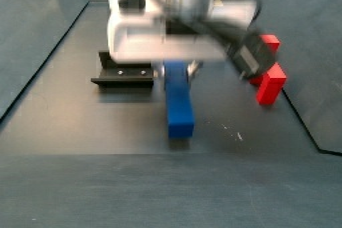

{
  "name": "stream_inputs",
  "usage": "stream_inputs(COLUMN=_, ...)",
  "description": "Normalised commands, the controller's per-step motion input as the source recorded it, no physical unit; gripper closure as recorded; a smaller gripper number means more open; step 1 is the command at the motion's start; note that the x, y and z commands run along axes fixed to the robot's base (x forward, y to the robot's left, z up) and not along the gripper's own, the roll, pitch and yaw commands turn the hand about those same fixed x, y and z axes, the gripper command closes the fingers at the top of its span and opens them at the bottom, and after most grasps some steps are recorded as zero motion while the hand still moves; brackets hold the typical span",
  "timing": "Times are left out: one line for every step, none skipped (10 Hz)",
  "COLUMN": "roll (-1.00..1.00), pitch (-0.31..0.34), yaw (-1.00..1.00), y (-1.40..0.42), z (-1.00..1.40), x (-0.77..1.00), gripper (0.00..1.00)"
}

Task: Pick up the blue object. Move up. Move to above the board. Insert the blue object.
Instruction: Move up, then move to above the board.

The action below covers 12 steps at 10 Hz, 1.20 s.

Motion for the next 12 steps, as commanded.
stream_inputs(roll=0.06, pitch=-0.018, yaw=-0.02, y=0.0, z=0.23, x=-0.02, gripper=1.0)
stream_inputs(roll=0.0, pitch=0.0, yaw=0.0, y=0.0, z=1.4, x=0.0, gripper=1.0)
stream_inputs(roll=-0.01, pitch=0.022, yaw=0.0, y=0.0, z=1.4, x=-0.01, gripper=1.0)
stream_inputs(roll=0.01, pitch=0.056, yaw=0.01, y=-0.01, z=1.4, x=-0.03, gripper=1.0)
stream_inputs(roll=0.05, pitch=0.028, yaw=0.01, y=-0.01, z=1.4, x=0.0, gripper=1.0)
stream_inputs(roll=0.03, pitch=0.054, yaw=0.01, y=0.0, z=1.4, x=0.01, gripper=1.0)
stream_inputs(roll=0.01, pitch=0.07, yaw=0.0, y=0.0, z=1.4, x=0.01, gripper=1.0)
stream_inputs(roll=0.01, pitch=0.076, yaw=0.01, y=0.0, z=1.4, x=0.02, gripper=1.0)
stream_inputs(roll=0.01, pitch=0.079, yaw=0.01, y=0.0, z=0.8, x=0.02, gripper=1.0)
stream_inputs(roll=0.01, pitch=0.078, yaw=0.01, y=0.01, z=0.27, x=0.04, gripper=1.0)
stream_inputs(roll=0.11, pitch=0.38, yaw=-0.31, y=-1.4, z=0.16, x=-0.11, gripper=1.0)
stream_inputs(roll=0.11, pitch=0.382, yaw=-0.31, y=-1.4, z=0.15, x=-0.12, gripper=1.0)
